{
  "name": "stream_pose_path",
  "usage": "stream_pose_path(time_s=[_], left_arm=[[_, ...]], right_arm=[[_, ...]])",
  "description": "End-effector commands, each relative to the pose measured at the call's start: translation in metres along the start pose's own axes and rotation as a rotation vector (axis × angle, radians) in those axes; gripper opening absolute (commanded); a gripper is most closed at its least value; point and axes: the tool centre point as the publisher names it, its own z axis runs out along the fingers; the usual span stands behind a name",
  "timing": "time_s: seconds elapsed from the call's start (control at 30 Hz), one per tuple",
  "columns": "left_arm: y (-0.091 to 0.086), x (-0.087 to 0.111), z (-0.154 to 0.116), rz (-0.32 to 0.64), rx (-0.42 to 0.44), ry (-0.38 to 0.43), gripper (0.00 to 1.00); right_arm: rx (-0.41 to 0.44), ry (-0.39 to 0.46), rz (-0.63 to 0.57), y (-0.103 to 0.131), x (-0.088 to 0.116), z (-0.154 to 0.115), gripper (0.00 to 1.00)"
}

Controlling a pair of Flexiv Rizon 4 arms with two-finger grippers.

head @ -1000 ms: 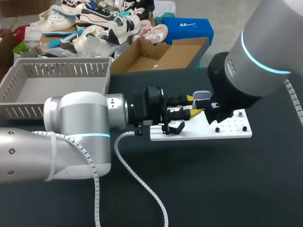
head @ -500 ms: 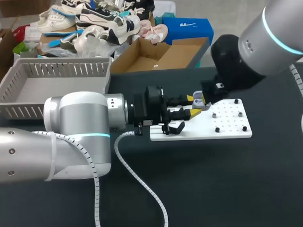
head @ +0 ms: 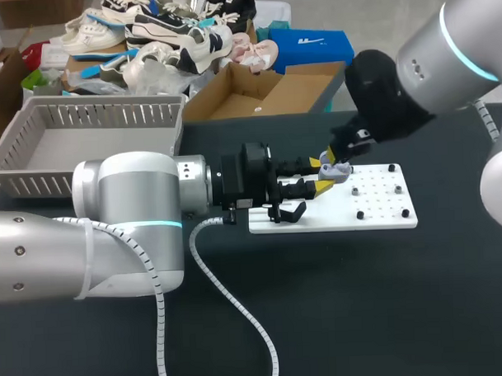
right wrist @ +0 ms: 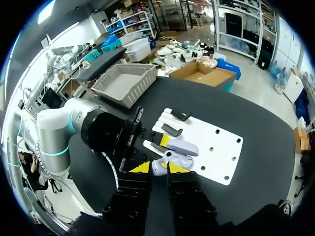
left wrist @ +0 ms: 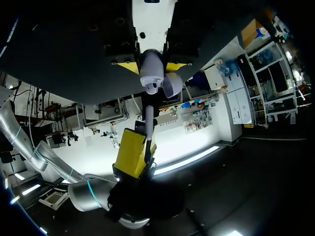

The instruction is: Pick up each earbud case from the left stands, insert the matching earbuds, close the lid, and place the case in the box.

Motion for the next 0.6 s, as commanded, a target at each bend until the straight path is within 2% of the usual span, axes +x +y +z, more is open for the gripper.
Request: stream_pose_path(time_s=[0.03,0.6], left_arm=[[-0.001,0.0,0.0,0.002,-0.007,-0.001,0.0],[-0.001,0.0,0.0,0.002,-0.007,-0.001,0.0]], right_arm=[[-0.007,0.015,-0.026,-0.001,-0.002,0.003,0.0],[-0.022,0.073,-0.094,-0.012,-0.004,0.014,0.0]])
